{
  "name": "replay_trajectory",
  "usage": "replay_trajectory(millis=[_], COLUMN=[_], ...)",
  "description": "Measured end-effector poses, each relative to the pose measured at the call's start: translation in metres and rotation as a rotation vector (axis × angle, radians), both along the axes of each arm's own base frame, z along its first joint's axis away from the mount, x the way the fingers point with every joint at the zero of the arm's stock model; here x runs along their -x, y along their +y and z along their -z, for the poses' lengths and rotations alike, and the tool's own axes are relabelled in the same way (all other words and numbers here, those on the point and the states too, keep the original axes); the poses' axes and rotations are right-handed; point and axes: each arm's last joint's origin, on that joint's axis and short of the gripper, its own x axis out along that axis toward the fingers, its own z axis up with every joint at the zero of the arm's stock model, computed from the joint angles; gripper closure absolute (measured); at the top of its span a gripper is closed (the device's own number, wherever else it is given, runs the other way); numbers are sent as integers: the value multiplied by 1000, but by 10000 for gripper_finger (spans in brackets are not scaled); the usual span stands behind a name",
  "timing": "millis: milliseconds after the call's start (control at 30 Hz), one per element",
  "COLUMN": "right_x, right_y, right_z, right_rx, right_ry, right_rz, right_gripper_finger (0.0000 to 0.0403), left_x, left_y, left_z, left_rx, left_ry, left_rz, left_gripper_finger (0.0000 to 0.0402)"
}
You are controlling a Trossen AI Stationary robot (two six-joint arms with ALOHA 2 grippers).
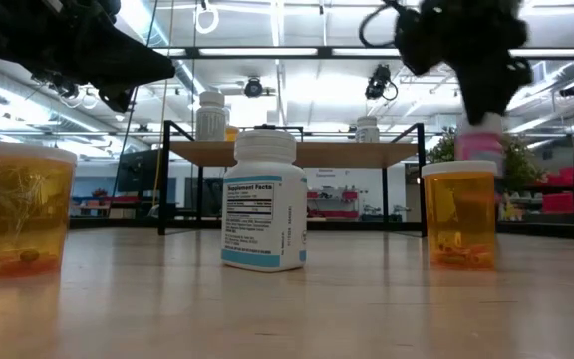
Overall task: Pick and place medicine bottles onto shelf by color
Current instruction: Put the pink pill bottle on the shelf
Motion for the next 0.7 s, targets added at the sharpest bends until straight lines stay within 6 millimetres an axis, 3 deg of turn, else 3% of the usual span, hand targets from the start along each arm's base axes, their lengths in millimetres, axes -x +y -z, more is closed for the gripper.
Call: replay_trajectory(millis=[167,300,533,700], right_x=[-6,-9,-9,-25], right_y=[-26,-51,-93,-107], right_z=[-47,-73,-83,-90], right_rx=[75,103,125,114], right_ry=[-48,-107,-90,-22], right_rz=[-6,0,0,-54], right_gripper_finger=[213,213,214,214], left_x=[0,0,0,0], left_y=[0,0,0,0], left_z=[-1,-1,-1,-1], left_rx=[3,4,4,-4], left_ry=[-7,-11,-13,-13], left_rz=[0,0,0,-1], left_gripper_finger=[343,346,346,345])
